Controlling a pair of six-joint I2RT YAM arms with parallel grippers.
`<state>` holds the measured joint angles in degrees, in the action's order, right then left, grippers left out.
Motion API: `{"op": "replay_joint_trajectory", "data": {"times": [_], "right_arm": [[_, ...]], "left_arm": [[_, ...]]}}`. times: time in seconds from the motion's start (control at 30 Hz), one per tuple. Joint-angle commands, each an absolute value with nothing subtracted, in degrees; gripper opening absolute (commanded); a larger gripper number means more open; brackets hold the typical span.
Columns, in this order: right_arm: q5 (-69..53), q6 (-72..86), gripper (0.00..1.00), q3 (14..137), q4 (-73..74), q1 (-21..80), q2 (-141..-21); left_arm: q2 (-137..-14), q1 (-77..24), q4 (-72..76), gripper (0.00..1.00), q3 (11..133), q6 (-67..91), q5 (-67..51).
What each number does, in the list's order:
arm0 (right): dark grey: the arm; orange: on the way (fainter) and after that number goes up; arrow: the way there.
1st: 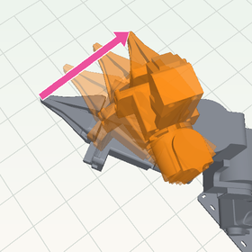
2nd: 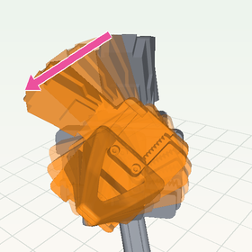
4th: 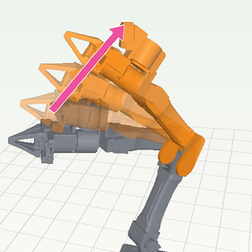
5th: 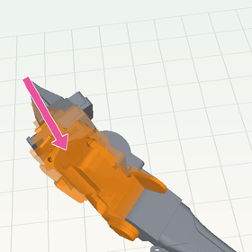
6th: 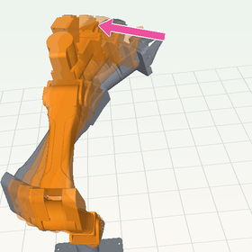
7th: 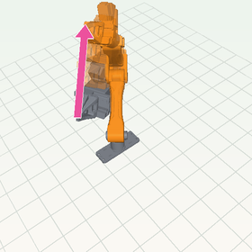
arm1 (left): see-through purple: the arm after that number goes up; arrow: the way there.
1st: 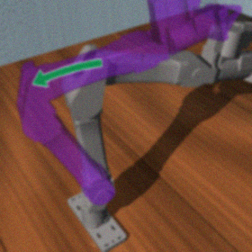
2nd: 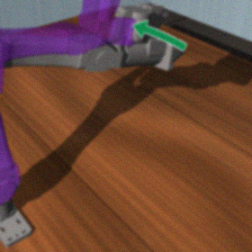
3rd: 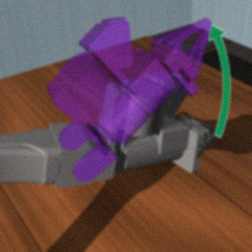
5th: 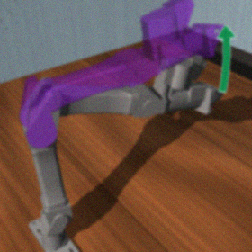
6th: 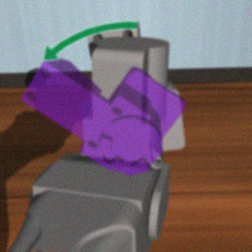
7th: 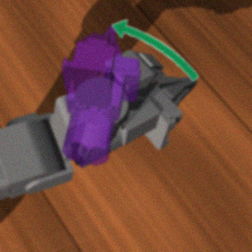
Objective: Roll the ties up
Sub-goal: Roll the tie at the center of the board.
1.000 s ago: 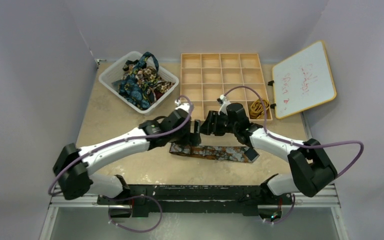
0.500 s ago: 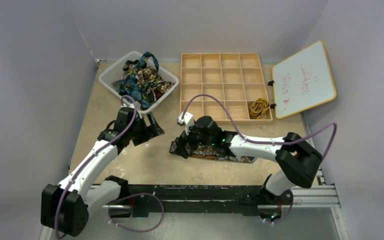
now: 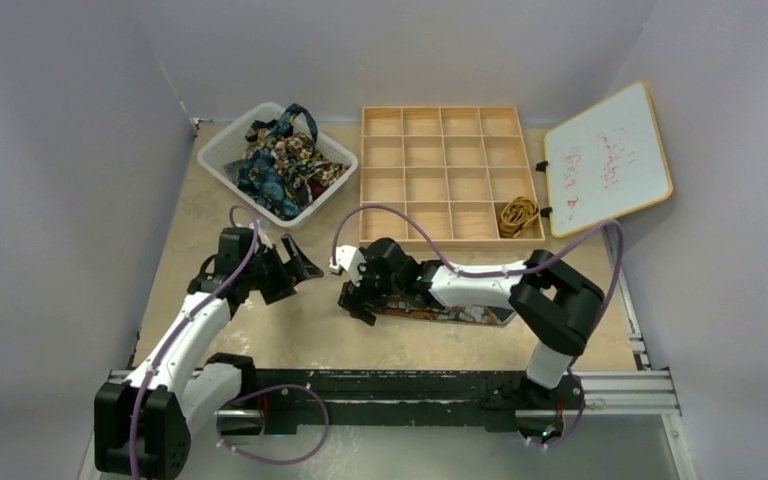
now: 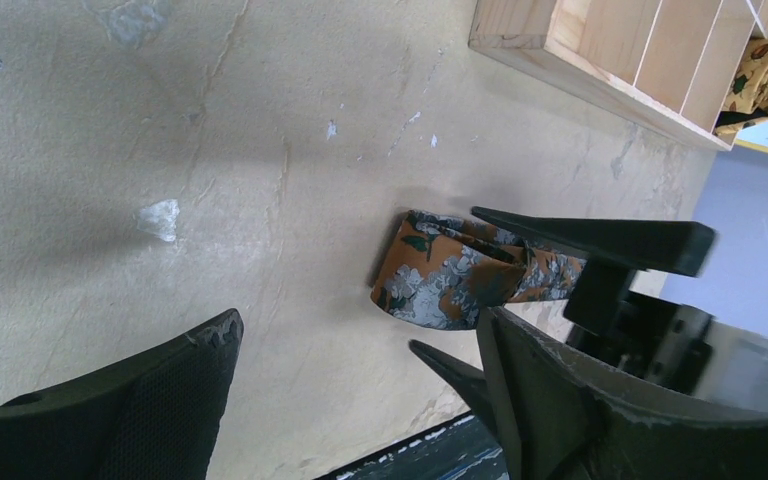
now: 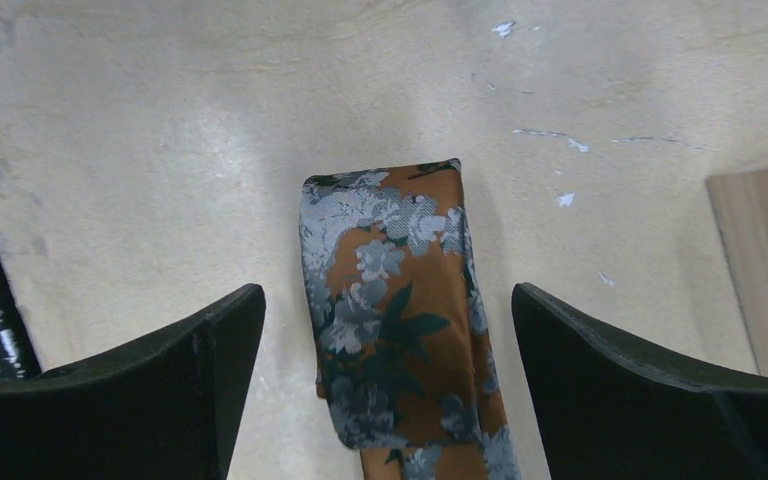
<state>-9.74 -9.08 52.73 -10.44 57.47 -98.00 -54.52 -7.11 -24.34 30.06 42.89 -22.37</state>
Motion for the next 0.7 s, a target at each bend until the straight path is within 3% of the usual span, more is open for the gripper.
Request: {"op": "replay_joint_trajectory", "data": {"times": [0.0, 0.17, 0.33, 0.47, 0.67], "right_arm": [[-8.6, -13.3, 0.92, 57.2, -6.6, 57.9, -101.4], [-9.0, -17.1, 0.85, 59.5, -2.2, 57.9, -105.5], [-12.4, -21.3, 0.72, 60.2, 5.1, 57.8, -107.5], [-15.6, -22.4, 0.56, 61.1, 6.8, 57.8, -107.2], [-19.8, -22.6, 0.46, 62.5, 7.4, 57.8, -107.4]], "left_arm": [[-53.8, -6.6, -21.9, 0.85, 29.3, 42.6, -24.3], [-52.5, -6.6, -22.3, 0.85, 29.2, 42.5, -24.5], [-52.4, -6.6, -22.3, 0.81, 29.4, 42.2, -25.2], [-52.0, -6.6, -21.1, 0.79, 28.5, 43.0, -26.5], [-51.1, -6.6, -20.0, 0.79, 26.4, 45.1, -28.4]]}}
